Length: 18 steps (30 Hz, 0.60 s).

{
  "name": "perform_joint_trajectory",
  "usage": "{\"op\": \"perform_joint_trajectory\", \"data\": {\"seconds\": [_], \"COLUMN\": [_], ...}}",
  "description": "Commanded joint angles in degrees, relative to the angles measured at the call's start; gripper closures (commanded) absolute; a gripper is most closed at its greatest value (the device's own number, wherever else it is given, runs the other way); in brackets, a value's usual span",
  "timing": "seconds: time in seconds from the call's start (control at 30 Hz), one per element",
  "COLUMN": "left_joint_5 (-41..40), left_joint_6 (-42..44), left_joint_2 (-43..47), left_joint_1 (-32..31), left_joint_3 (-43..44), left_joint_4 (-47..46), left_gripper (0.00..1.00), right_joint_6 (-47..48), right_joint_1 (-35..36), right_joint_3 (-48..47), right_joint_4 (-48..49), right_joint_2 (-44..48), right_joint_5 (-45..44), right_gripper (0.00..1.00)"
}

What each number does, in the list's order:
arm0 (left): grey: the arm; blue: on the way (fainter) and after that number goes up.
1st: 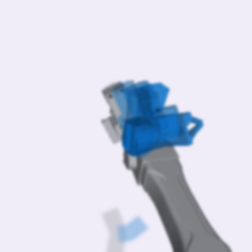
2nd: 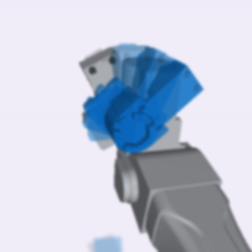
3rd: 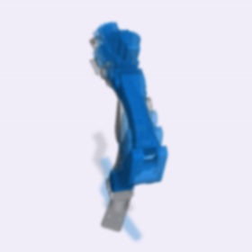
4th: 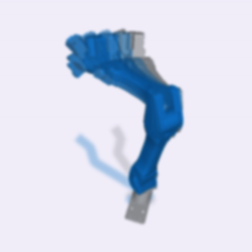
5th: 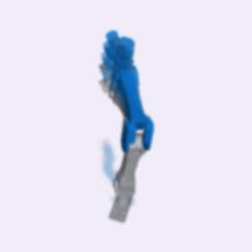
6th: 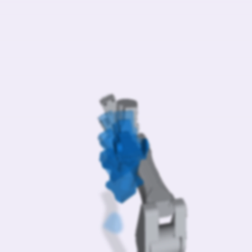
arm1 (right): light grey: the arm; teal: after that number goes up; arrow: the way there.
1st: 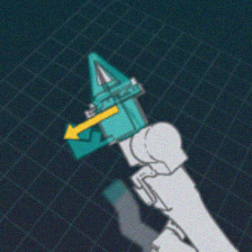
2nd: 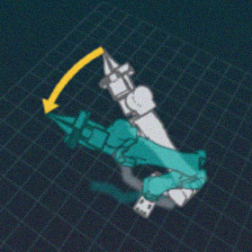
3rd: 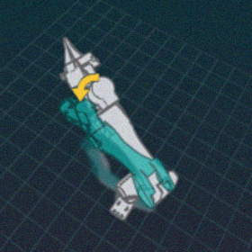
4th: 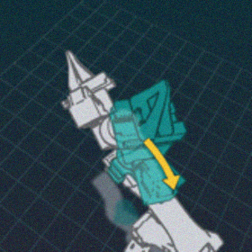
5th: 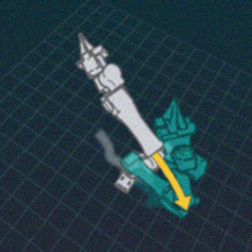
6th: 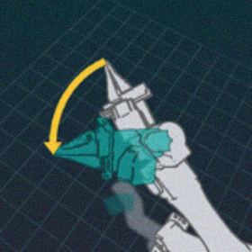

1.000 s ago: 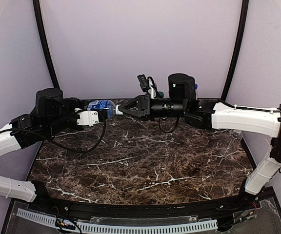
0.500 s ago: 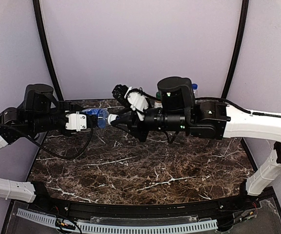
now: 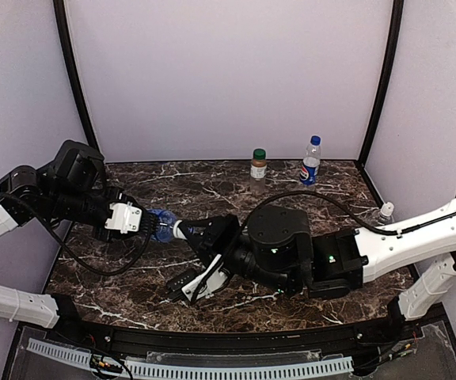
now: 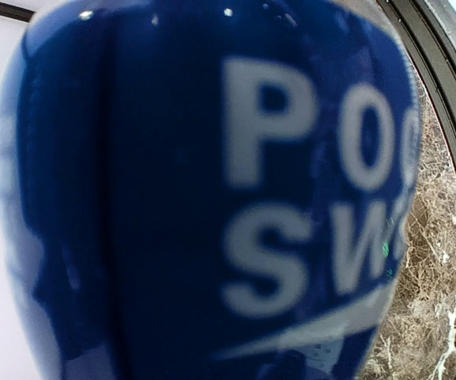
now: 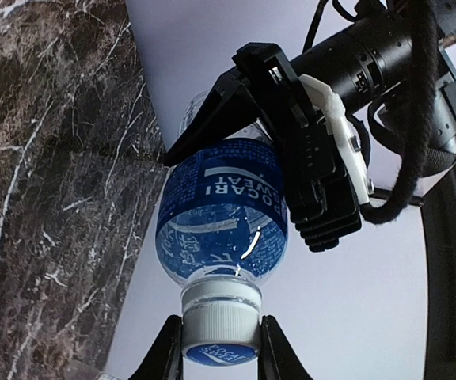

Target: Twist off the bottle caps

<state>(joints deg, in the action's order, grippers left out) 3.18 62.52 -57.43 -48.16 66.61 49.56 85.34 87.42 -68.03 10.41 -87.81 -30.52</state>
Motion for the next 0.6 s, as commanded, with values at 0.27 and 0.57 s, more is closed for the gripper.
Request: {"op": "perform_joint_trajectory", "data": {"seconds": [0.27,0.57], "left_joint_5": [0.74,-10.57], "left_joint_6": [-2.03,-3.63], "left_joint_2": [0.45,1.53], "left_joint_1": [-0.26,-0.21], "left_joint_3": [0.88,-3.45], "left_joint_4": [-1.64,-16.12], "left_gripper": [0.65,0.66], "right_joint_6": [8.11,-19.97], "right_joint_1": [0.65,-0.67], "right_joint_3": [-2.2,-4.2], "right_joint_4": [6.94,-0.88], "right_joint_2": [0.01,4.87], "right_joint_5": [-1.36,1.39], "right_gripper": [0.28,0.01]}}
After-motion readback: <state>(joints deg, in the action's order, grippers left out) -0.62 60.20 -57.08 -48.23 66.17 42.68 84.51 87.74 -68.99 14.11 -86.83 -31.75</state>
